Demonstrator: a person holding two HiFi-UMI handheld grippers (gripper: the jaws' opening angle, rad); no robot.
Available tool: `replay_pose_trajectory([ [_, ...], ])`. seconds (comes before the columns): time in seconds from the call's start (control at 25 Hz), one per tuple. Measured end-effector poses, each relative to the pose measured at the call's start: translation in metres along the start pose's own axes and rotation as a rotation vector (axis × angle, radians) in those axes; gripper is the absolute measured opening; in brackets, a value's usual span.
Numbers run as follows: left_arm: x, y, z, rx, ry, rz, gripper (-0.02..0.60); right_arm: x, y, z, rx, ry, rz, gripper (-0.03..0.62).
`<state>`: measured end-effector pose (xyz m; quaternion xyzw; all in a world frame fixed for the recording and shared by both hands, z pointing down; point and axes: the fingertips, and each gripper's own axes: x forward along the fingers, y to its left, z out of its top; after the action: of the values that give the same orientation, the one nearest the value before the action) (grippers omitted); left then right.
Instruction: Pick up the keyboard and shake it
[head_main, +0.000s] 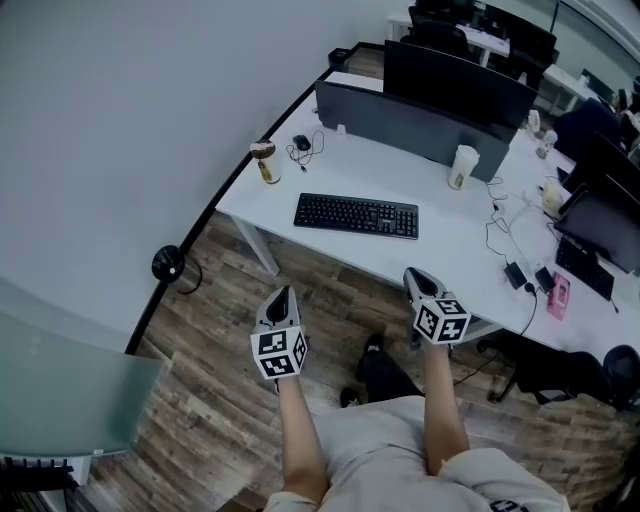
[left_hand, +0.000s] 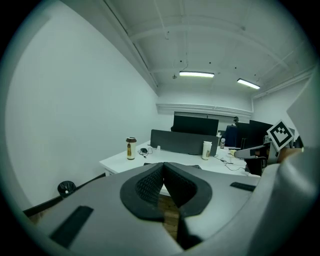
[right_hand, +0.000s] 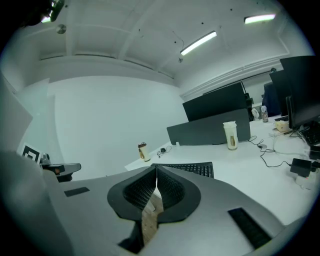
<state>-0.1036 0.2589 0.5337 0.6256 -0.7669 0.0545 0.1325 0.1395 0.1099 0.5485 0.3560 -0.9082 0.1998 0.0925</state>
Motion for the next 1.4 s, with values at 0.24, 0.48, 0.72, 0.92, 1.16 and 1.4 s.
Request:
replay_pose_trajectory([
  [0.24, 0.025, 0.039, 0.003, -0.024, -0.002, 0.06, 0.014, 0.044, 0.003, 0.008, -0.005, -0.008, 0.047, 0.041],
  [0.48, 0.081, 0.06, 0.03, 0.012, 0.0, 0.054, 0.014, 0.101, -0.006, 0.035, 0.02, -0.034, 0.077, 0.041],
  [0.72, 0.146, 0.07, 0.045, 0.034, 0.018, 0.026, 0.014, 0.16, -0.028, 0.068, 0.048, -0.063, 0.093, 0.04],
  [0.92, 0.198, 0.08, 0.058, 0.01, 0.03, 0.019, 0.014, 0.194, -0.057, 0.093, 0.058, -0.067, 0.068, 0.04],
  [1.16, 0.258, 0.081, 0.082, 0.002, 0.017, 0.003, 0.014, 0.223, -0.109, 0.135, 0.124, -0.142, 0.043, 0.038],
  [1.4, 0.307, 0.082, 0.066, 0.021, 0.057, -0.004, 0.014, 0.243, -0.159, 0.125, 0.091, -0.066, -0.006, 0.038],
])
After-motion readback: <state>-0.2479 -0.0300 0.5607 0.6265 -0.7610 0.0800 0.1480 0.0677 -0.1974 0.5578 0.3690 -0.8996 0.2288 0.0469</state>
